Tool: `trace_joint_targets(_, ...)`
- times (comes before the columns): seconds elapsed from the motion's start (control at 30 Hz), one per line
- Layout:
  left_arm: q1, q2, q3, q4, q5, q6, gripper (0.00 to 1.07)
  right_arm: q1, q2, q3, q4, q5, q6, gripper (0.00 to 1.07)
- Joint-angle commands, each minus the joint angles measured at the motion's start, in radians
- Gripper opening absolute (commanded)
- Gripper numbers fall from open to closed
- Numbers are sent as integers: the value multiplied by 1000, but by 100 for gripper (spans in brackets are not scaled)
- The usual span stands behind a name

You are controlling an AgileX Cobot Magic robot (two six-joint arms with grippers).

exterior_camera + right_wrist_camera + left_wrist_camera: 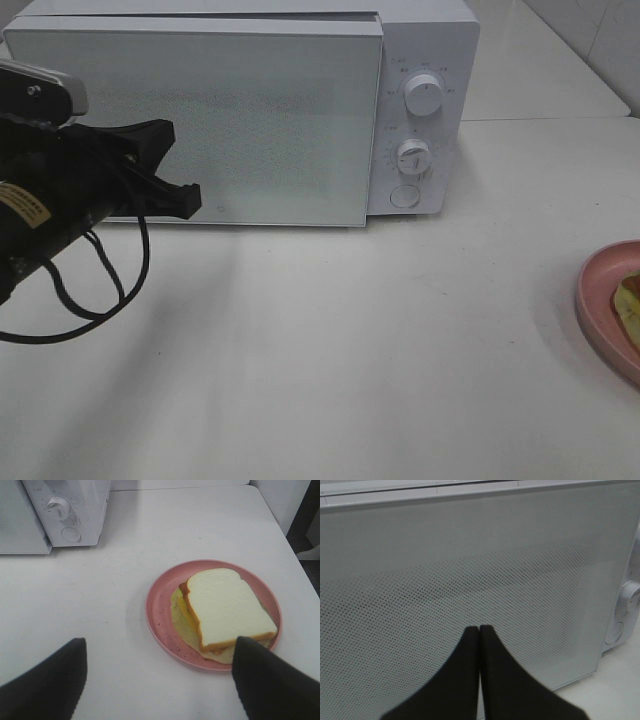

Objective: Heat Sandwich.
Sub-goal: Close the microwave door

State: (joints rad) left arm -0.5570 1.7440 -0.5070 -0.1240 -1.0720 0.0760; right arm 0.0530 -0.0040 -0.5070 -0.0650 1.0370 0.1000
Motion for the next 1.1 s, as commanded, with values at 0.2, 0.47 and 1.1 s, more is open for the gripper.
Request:
trace_joint_targets(0.2, -73, 52, -96, -130, 34, 51, 0, -8, -26, 1, 3, 0, -11, 76)
trace_joint_targets(0.47, -87, 95, -203, -139, 123, 55, 0, -8, -26, 1, 3, 0, -11, 76)
trace_joint_targets(1.1, -87, 197, -418, -143, 218, 55, 0, -8, -26, 1, 3, 0, -11, 76)
